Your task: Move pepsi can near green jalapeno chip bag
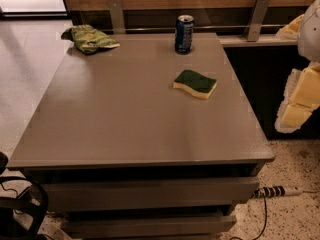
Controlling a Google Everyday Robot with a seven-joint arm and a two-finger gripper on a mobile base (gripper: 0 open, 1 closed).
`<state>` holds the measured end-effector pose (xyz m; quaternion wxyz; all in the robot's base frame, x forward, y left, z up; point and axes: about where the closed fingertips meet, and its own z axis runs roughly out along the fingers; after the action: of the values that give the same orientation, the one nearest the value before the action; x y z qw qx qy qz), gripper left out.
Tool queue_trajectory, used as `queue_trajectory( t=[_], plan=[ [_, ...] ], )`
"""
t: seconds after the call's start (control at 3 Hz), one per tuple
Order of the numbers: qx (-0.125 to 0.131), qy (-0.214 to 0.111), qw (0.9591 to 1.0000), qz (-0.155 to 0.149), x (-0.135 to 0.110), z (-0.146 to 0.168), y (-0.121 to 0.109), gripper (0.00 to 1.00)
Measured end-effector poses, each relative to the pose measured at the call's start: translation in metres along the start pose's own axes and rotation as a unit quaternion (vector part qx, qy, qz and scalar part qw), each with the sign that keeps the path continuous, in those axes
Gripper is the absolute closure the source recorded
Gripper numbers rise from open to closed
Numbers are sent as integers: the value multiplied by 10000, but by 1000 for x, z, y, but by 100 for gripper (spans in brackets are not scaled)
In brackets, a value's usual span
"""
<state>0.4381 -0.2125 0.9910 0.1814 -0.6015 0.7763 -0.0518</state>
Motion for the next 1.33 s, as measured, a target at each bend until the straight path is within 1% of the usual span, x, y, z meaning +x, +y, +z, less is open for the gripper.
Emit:
queue_trajectory(
  t=[0.33,0.67,1.0,1.33],
  plan=[
    [42,-46,10000,22,-1,0,-4,0],
    [336,-523,9976,301,-11,4,-39,0],
    [655,-1357,9865,638,-28,17,-89,0],
    [913,-2291,9644,956,-46,32,-140,0]
  ],
)
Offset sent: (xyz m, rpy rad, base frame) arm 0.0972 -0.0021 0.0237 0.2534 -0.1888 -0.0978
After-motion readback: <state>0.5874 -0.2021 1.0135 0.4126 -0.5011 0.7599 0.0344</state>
